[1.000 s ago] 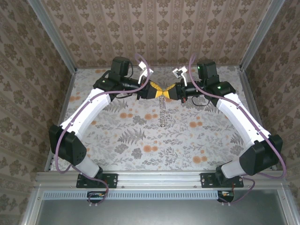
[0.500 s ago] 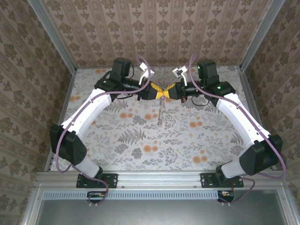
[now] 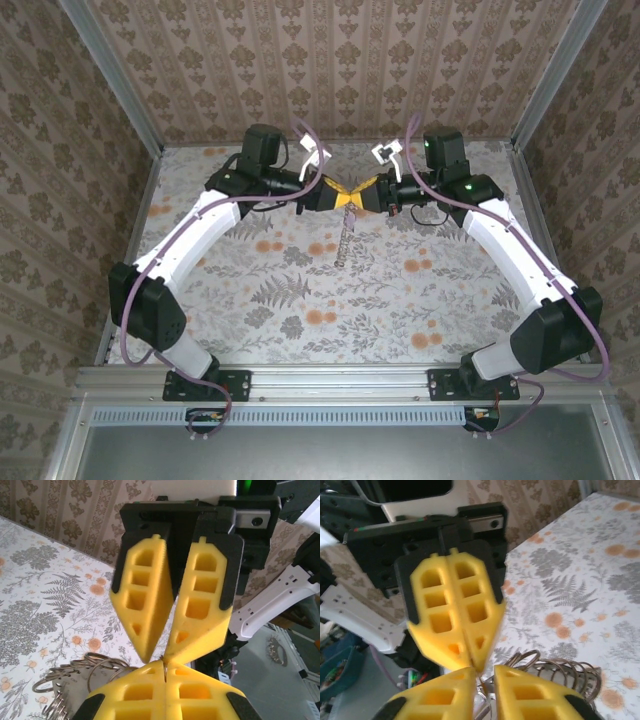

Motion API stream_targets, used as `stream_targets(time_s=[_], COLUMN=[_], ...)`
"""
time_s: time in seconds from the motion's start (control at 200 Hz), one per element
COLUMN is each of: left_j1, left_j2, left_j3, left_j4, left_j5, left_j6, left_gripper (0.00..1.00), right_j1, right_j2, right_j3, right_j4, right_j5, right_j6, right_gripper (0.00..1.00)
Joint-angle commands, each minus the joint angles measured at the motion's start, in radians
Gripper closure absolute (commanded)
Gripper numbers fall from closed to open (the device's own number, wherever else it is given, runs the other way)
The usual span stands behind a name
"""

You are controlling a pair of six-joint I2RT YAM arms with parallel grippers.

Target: Put the keys on the keyring

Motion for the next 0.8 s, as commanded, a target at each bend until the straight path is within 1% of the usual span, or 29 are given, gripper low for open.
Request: stream_targets(time_s=[0.0, 0.115, 0.19, 0.335, 0.47, 0.62, 0.795], left_j1=[-0.018, -0.017, -0.017, -0.020, -0.024, -0.033, -0.048], left_j2=[-0.031, -0.062, -0.079, -0.115, -0.145, -0.164, -0.174], left_j3=[-0.054, -0.084, -0.094, -0.122, -0.144, -0.154, -0.158], left_j4=[0.157, 0.245, 0.275, 0.335, 0.386, 0.422, 0.442], left_j5=[-0.031, -0.050, -0.057, -0.099, -0.141, -0.167, -0.190], left_j6=[-0.095, -0.156, -0.176, -0.216, -0.252, -0.277, -0.292], left_gripper=[1.00, 1.00, 1.00, 1.00, 1.00, 1.00, 1.00], right_j1=[-0.017, -0.052, -0.066, -0.071, -0.069, -0.069, -0.039], right_j2=[-0.047, -0.127, -0.171, -0.254, -0.325, -0.346, -0.332], right_j3=[-0.032, -0.096, -0.150, -0.274, -0.403, -0.479, -0.493], right_j4=[0.109, 0.163, 0.205, 0.316, 0.460, 0.588, 0.655], right_j5=[-0.015, -0.011, 0.004, 0.054, 0.122, 0.142, 0.150], right_j6=[0.055, 0.098, 0.124, 0.194, 0.280, 0.357, 0.388], right_gripper=[0.60, 0.52, 0.49, 0.47, 0.41, 0.38, 0.36])
